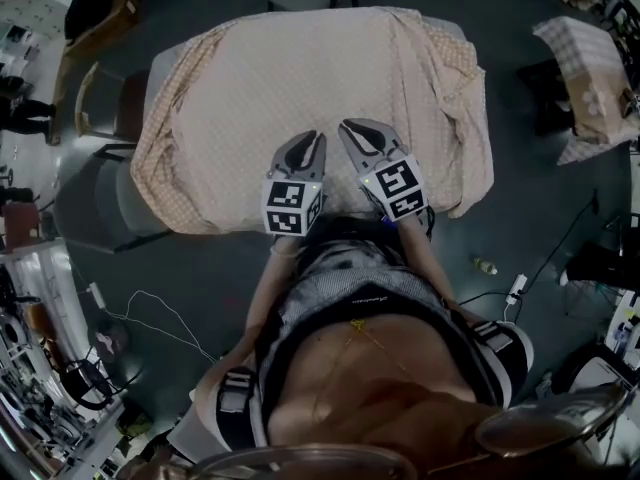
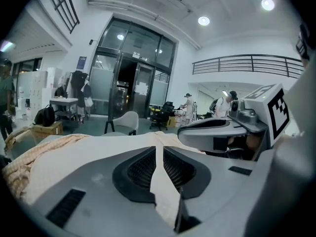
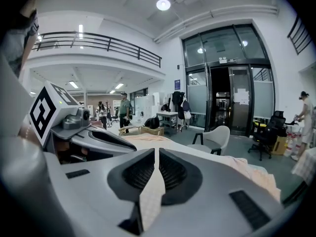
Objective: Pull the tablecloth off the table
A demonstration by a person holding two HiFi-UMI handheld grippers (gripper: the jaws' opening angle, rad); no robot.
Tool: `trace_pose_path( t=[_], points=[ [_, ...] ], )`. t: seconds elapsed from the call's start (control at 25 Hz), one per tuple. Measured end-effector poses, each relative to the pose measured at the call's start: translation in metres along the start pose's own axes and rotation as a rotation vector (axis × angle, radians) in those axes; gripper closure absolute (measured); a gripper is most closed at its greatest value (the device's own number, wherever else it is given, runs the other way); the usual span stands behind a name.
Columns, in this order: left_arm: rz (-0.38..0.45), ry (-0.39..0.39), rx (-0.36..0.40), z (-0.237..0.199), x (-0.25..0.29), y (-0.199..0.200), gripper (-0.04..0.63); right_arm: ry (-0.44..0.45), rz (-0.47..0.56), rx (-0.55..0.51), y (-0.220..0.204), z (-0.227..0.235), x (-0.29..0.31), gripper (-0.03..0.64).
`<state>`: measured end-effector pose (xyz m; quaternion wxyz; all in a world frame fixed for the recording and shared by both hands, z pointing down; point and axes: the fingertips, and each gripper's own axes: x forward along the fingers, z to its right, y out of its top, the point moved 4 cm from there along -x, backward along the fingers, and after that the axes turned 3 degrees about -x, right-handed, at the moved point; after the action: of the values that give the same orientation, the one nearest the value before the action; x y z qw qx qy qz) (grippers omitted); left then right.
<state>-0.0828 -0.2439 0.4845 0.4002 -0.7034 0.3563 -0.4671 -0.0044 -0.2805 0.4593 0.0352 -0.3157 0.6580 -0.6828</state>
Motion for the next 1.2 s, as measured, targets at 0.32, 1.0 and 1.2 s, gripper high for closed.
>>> trace_pose_path(
  t=[0.32,1.0,1.2],
  points=[
    [-0.08,-0.027,0.02,-0.018,0.025,-0.007,0.545,-0.035,-0.09,0.012,-0.023,0.011,0.019,0.538],
    [-0.261,-0.085,0.041,-0.059,0.052,-0.05,0.534,-0.013,-0.323,-0.007,-0.087,-0.003,0.075,0.537],
    [-0.328,-0.101,0.042,-0.067,0.059,-0.074,0.526,0.002,-0.41,-0.025,-0.113,-0.007,0.089,0.537]
  ],
)
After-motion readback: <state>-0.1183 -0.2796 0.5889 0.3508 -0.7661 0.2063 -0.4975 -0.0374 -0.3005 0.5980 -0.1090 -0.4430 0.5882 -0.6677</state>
